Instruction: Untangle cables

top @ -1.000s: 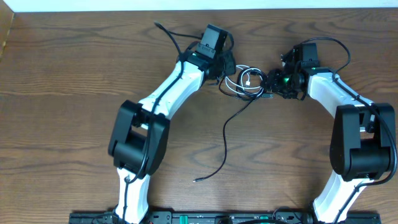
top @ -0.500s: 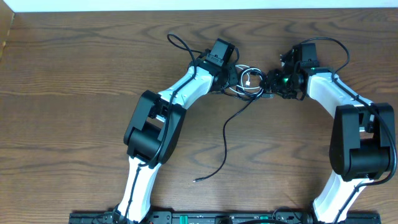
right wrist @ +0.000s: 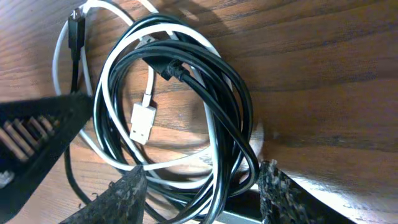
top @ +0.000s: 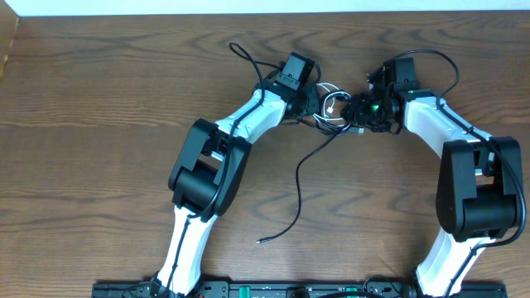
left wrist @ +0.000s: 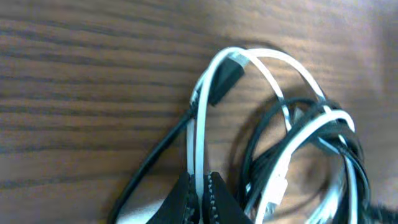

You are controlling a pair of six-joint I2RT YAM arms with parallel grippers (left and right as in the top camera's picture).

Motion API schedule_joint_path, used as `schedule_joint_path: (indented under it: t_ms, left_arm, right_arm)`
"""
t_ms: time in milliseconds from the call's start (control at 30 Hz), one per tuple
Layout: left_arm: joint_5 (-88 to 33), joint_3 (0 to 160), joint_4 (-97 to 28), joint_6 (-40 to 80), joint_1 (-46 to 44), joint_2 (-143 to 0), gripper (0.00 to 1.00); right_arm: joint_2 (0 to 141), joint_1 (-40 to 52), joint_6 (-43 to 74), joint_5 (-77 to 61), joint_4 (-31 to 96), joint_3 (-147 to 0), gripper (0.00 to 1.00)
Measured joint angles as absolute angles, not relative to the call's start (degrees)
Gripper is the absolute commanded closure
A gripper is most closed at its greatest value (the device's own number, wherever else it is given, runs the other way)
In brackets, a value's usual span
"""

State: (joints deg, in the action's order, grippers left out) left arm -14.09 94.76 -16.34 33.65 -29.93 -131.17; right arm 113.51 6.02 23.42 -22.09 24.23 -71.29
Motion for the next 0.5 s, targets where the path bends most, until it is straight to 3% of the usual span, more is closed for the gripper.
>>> schedule_joint_path:
  t_ms: [300,500]
  left_arm:
    - [-27.7,94.7,-18.0,30.4,-30.1,-112.1,0.93]
    - [-34.4,94.6,-17.7,31.6,-30.2,-109.8,0.93]
  right_arm:
    - [113.5,6.3,23.7,-19.8,20.5,-71.3,0.49]
    - [114.3,6.3,25.2,-18.2,19.5,-71.3,0.5]
